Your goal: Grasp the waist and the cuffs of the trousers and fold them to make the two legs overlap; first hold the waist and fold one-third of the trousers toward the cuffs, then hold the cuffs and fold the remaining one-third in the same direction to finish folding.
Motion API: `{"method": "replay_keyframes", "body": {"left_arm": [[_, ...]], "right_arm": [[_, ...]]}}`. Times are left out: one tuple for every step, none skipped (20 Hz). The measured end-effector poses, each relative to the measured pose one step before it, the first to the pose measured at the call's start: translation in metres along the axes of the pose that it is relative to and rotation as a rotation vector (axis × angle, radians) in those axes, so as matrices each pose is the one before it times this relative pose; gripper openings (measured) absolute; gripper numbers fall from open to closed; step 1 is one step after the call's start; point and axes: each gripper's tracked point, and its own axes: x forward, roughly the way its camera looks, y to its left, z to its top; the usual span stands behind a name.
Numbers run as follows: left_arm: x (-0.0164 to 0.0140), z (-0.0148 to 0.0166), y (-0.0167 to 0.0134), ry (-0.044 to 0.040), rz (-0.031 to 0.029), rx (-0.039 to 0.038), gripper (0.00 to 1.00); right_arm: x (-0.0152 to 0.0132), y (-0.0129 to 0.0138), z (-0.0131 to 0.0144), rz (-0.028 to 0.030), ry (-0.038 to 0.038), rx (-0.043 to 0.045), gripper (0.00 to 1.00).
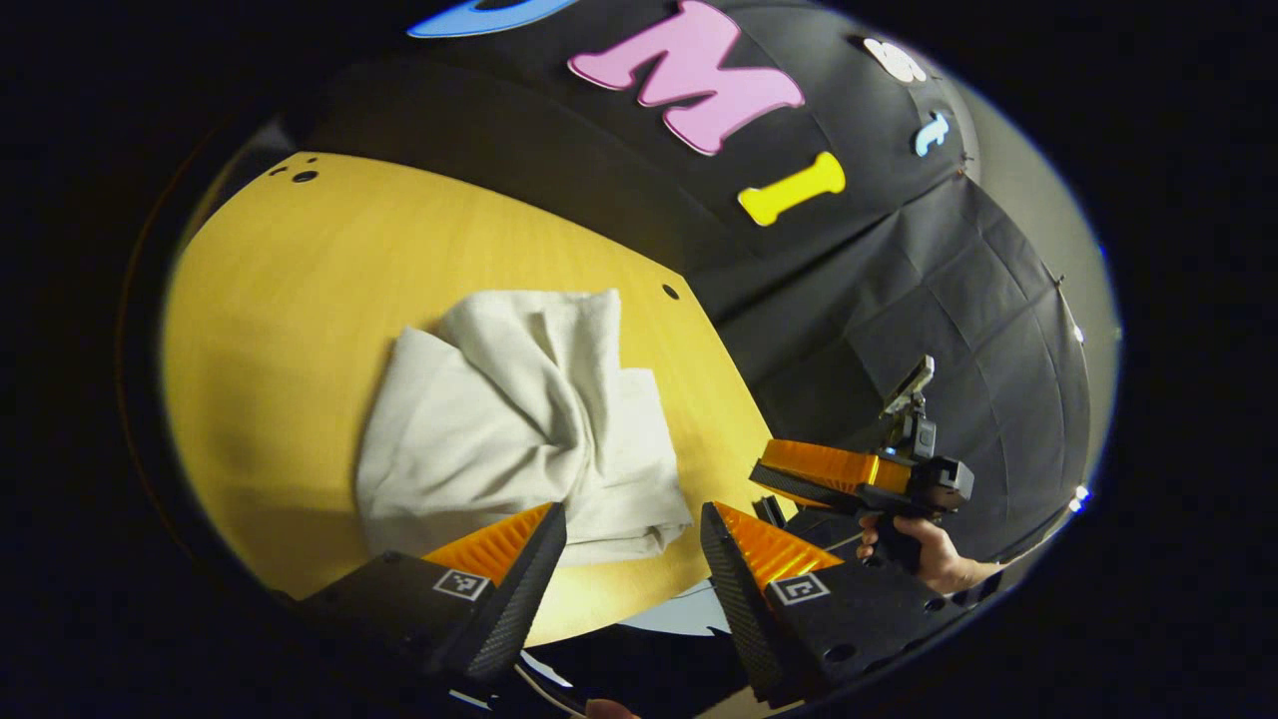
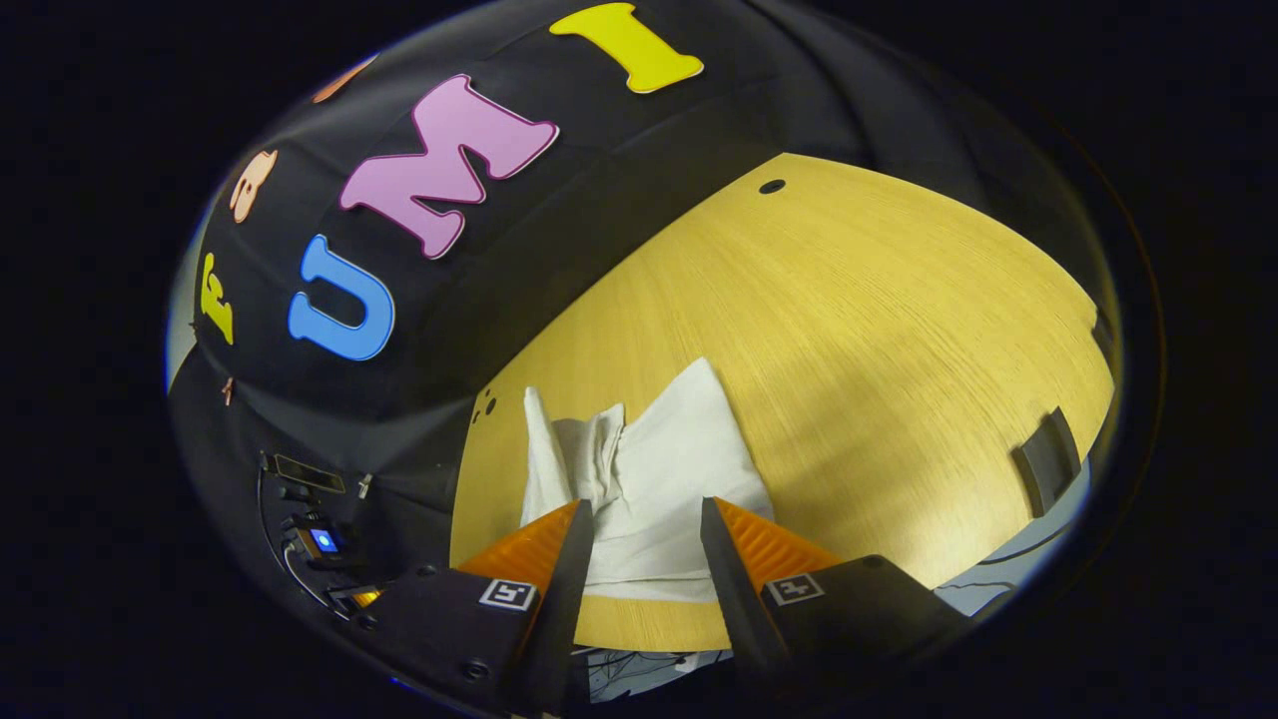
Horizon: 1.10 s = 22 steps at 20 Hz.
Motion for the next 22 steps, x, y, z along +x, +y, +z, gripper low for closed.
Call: {"method": "replay_keyframes", "body": {"left_arm": [[-0.00962, 0.00718, 0.00754, -0.03115, 0.02018, -0.01874, 0.87], [-0.01175, 0.01092, 0.00868, -0.03944, 0.02209, -0.0192, 0.87], [-0.0103, 0.01319, 0.00525, -0.04523, 0.01827, -0.02017, 0.87], [-0.01091, 0.01667, 0.00433, -0.0477, 0.01641, -0.02202, 0.86], [-0.01087, 0.01479, 0.00367, -0.04483, 0.01823, -0.02421, 0.86], [-0.01072, 0.00681, 0.00563, -0.03167, 0.01741, -0.02024, 0.86], [-0.01134, 0.00261, 0.00513, -0.02082, 0.01946, -0.01733, 0.86], [0.00181, -0.00356, 0.00052, -0.0164, 0.02405, -0.01533, 0.86], [-0.00637, 0.00243, 0.00417, -0.01476, 0.02348, -0.01416, 0.86], [-0.00392, 0.00239, 0.0061, -0.01564, 0.0229, -0.01158, 0.86], [-0.00575, 0.00237, 0.00565, -0.01077, 0.01987, -0.01205, 0.86], [-0.00073, 0.00611, 0.00232, -0.00511, 0.01451, -0.0125, 0.86], [-0.00169, 0.0013, 0.00118, -0.00245, 0.00988, -0.00601, 0.86], [0.00434, -0.00479, 0.00134, -0.00412, 0.00927, 0.00142, 0.86], [-0.0033, -0.00144, 0.00066, -0.0061, 0.0052, 0.00464, 0.86], [-0.00239, -0.00149, -0.00057, -0.0034, 0.00134, 0.00588, 0.87], [-0.00357, -0.00162, -0.00058, -0.00118, -0.0011, 0.00842, 0.86], [-0.00263, -0.00107, 0.00082, 0.00231, 0.00121, 0.01127, 0.87], [-0.00265, -0.00178, 0.00016, 0.0031, 0.00152, 0.01131, 0.86], [0.00091, -0.00202, 0.00005, 0.00558, 0.00133, 0.01075, 0.86], [-0.00215, -0.00093, 0.0006, 0.0033, -0.00064, 0.00947, 0.86], [0.00008, -0.00169, 0.00135, 0.00427, 0.00065, 0.0074, 0.86]], "right_arm": [[0.00017, 0.00666, 0.00036, 0.0142, 0.00123, 0.00017, 0.68], [-0.00052, 0.00559, 0.00123, 0.01106, -0.00064, -0.00147, 0.68], [0.00001, 0.00733, 0.00136, 0.01469, -0.00169, -0.0031, 0.68], [-0.00021, 0.007, 0.00219, 0.01402, -0.00099, -0.00734, 0.68], [0.00024, 0.00582, 0.00233, 0.01208, -0.00169, -0.0063, 0.68], [0.00092, 0.00505, 0.00228, 0.01095, -0.00256, -0.00301, 0.68], [0.00011, 0.00554, 0.00102, 0.01388, 0.00158, 0.00243, 0.68], [0.00094, 0.00533, 0.00064, 0.01446, 0.00391, 0.00548, 0.68], [0.00015, 0.00512, 0.00137, 0.0115, -0.00106, 0.00306, 0.68], [-0.00123, 0.0061, 0.00243, 0.01478, -0.00766, -0.00337, 0.68], [-0.00098, 0.00573, -0.00136, 0.01127, -0.00138, -0.01015, 0.68], [-0.00171, 0.0053, -0.00364, 0.00804, 0.01208, -0.01213, 0.68], [-0.00267, 0.00391, -0.0049, 0.00448, 0.01553, -0.01012, 0.68], [-0.00206, 0.00312, -0.00436, 0.00249, 0.01811, -0.01062, 0.68], [-0.00078, 0.00243, -0.00396, -0.00035, 0.01811, -0.01299, 0.68], [0.00029, -0.00169, -0.003, -0.00779, 0.01354, -0.01363, 0.68], [0.00028, -0.00114, -0.00118, -0.00686, 0.00748, -0.00783, 0.68], [0.00079, -0.0013, 0.00007, -0.0055, 0.00333, 0.00157, 0.68], [0.00105, -0.00015, 0.00067, -0.00317, -0.00301, 0.00206, 0.68], [0.00068, 0.0, 0.00239, -0.00455, -0.00718, 0.00087, 0.68], [0.00078, 0.00015, 0.00119, -0.00326, -0.00683, -0.002, 0.68], [0.00154, 0.00005, 0.00074, -0.00713, -0.00584, -0.00282, 0.68]]}}
